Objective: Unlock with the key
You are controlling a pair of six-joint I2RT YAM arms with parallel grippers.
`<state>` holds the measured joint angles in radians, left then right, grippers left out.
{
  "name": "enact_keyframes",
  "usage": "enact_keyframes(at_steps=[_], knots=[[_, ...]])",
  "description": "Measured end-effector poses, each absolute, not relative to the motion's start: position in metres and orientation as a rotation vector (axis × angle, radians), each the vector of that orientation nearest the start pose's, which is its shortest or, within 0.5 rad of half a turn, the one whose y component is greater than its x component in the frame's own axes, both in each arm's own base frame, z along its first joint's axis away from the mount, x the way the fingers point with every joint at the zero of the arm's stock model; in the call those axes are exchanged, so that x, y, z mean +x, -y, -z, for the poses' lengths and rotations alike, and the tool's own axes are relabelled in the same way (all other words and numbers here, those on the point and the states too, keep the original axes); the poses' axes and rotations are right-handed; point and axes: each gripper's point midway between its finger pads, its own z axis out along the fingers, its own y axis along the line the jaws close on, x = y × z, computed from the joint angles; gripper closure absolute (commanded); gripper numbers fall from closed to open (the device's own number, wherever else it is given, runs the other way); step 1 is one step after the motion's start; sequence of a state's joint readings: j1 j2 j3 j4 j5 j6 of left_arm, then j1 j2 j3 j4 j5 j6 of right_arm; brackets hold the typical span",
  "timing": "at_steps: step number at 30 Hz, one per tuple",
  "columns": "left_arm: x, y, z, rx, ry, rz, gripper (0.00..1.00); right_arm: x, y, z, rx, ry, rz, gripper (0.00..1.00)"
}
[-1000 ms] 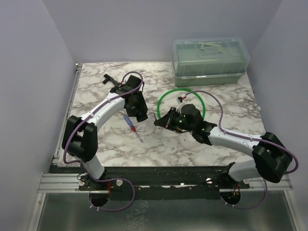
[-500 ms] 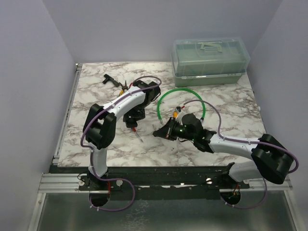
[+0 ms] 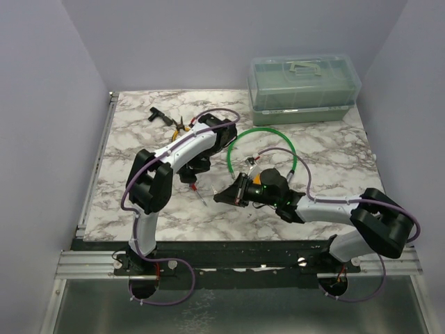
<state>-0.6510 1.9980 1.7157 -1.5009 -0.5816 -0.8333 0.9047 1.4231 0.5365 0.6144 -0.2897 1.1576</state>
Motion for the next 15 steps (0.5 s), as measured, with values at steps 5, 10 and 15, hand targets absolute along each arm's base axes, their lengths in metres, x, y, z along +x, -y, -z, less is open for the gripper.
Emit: enact_keyframes(at_steps=[5,10,15], knots=[[0.293,0.141,-0.118,-0.181,-2.772,-0.728,1.00,0.175,-0.377,-0.142,0.014,-2.206,-1.651,1.00],[0.298,0.156,-0.120,-0.211,-2.771,-0.590,1.00,0.175,-0.389,-0.141,0.005,-2.199,-1.704,1.00],[0.299,0.168,-0.132,-0.238,-2.760,-0.436,1.00,0.182,-0.401,-0.146,-0.001,-2.179,-1.746,1.00]])
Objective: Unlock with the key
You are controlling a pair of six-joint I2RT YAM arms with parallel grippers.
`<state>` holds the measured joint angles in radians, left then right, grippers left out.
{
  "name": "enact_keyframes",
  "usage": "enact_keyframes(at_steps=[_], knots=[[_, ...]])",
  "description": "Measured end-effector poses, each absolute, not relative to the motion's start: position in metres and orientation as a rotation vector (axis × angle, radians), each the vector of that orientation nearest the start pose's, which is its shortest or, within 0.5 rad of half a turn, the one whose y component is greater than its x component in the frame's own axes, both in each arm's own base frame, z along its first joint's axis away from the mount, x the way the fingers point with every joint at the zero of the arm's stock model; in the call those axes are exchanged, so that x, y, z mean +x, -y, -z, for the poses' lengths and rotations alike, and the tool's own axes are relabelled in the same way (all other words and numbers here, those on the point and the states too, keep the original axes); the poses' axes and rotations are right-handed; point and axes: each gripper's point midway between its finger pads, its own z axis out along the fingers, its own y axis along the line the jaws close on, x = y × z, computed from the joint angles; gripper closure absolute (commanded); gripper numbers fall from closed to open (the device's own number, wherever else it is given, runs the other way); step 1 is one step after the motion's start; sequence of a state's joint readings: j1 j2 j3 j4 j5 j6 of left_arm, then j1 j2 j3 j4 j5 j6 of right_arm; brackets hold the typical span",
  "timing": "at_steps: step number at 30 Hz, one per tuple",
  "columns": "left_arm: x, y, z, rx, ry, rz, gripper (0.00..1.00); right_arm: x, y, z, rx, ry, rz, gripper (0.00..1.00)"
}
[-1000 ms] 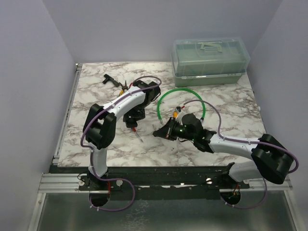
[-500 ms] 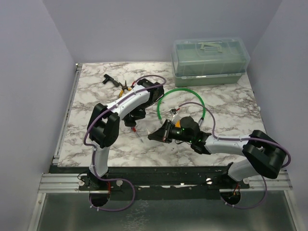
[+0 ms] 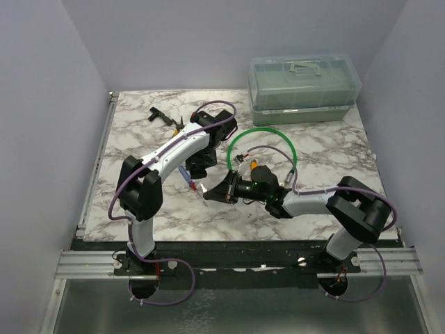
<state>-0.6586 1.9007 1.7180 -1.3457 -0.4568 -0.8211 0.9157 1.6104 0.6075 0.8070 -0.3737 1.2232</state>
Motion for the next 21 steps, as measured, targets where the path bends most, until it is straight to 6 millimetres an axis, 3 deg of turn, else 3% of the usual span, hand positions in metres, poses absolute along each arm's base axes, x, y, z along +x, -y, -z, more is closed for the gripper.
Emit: enact_keyframes(at_steps=[10,21], knots=[[0.298,0.181,-0.137,-0.238,-2.774,-0.314,1.00,0.191,-0.415,-0.156,0.026,-2.147,-1.795,1.00],[0.295,0.186,-0.143,-0.243,-2.776,-0.242,1.00,0.197,-0.415,-0.156,0.078,-2.144,-1.786,1.00]])
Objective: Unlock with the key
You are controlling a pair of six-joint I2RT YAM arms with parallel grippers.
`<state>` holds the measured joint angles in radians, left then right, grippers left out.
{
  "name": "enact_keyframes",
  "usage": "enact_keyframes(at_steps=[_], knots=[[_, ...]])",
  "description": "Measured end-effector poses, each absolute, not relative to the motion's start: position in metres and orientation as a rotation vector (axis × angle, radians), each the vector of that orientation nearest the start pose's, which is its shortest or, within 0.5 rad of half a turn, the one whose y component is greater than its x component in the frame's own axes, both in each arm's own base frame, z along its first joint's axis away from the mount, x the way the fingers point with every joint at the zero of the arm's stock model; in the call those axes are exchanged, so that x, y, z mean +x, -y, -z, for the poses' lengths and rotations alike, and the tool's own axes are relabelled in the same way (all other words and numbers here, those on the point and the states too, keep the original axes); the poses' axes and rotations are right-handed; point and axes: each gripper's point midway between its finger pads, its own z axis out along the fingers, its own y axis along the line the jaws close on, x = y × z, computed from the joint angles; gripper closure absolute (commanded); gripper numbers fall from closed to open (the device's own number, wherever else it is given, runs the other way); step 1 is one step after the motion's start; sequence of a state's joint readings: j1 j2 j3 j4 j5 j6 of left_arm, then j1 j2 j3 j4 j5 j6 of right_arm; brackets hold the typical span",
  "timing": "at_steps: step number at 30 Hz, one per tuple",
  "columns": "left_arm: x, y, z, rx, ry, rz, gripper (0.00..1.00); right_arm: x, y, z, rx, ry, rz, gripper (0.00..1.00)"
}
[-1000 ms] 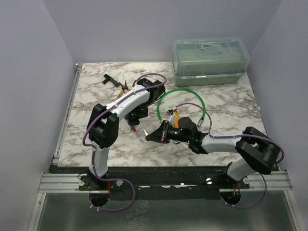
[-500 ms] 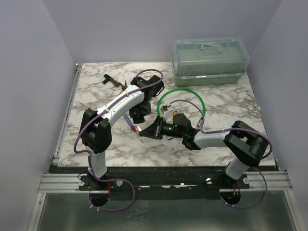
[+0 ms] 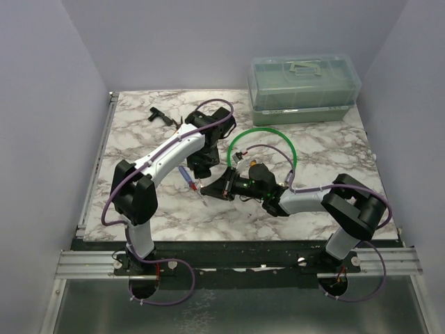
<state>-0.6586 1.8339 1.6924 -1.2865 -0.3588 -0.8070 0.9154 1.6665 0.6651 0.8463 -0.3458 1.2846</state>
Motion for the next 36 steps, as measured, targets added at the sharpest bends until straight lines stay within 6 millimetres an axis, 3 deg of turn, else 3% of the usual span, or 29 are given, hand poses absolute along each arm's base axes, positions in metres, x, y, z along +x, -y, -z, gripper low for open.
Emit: enact_keyframes(at_steps=[9,16,36], knots=[[0.294,0.186,-0.146,-0.246,-2.767,-0.220,1.00,0.195,-0.406,-0.139,0.119,-2.186,-1.734,1.00],[0.289,0.187,-0.140,-0.241,-2.786,-0.210,1.00,0.200,-0.402,-0.154,0.107,-2.131,-1.708,1.00],[0.283,0.192,-0.149,-0.235,-2.771,-0.137,1.00,0.202,-0.403,-0.148,0.122,-2.134,-1.706,1.00]])
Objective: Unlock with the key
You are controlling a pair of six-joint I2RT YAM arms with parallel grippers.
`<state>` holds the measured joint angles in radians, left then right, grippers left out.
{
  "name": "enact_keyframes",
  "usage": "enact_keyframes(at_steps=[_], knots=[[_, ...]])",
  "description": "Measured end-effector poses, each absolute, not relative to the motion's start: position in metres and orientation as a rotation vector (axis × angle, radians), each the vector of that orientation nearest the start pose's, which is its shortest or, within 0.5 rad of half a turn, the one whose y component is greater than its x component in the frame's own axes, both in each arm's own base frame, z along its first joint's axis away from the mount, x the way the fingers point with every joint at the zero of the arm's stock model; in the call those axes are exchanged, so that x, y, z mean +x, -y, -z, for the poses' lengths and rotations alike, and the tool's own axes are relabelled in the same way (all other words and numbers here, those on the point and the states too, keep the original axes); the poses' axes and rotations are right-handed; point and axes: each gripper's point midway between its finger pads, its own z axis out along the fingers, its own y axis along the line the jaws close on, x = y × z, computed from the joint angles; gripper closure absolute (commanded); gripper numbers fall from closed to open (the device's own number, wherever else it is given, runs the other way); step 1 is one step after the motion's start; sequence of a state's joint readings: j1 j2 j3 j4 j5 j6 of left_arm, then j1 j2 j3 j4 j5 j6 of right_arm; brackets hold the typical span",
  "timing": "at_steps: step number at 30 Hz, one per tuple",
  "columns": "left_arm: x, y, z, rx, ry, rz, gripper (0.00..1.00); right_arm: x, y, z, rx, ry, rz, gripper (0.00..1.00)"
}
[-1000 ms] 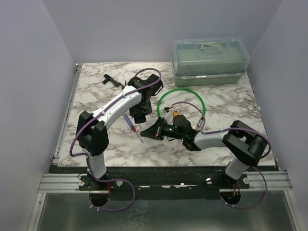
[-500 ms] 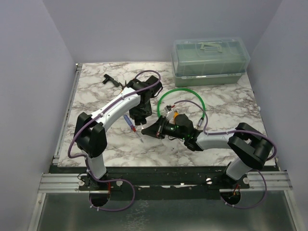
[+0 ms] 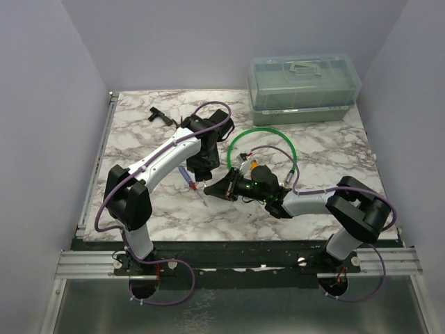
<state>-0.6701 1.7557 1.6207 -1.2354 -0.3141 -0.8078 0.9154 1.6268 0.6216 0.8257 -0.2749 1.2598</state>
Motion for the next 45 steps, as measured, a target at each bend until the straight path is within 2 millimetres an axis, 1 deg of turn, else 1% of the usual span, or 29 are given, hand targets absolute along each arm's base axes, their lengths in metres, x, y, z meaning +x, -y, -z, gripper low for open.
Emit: enact_keyframes(at_steps=[14,35,39,45], knots=[[0.282,0.192,-0.148,-0.233,-2.763,-0.126,1.00,0.202,-0.403,-0.148,0.124,-2.138,-1.704,1.00],[0.282,0.193,-0.162,-0.251,-2.664,0.001,1.00,0.206,-0.406,-0.157,0.117,-2.117,-1.719,1.00],[0.283,0.193,-0.163,-0.265,-2.650,0.011,1.00,0.207,-0.406,-0.159,0.118,-2.112,-1.720,1.00],[0.284,0.195,-0.161,-0.320,-2.639,0.029,1.00,0.210,-0.403,-0.156,0.150,-2.132,-1.686,1.00]])
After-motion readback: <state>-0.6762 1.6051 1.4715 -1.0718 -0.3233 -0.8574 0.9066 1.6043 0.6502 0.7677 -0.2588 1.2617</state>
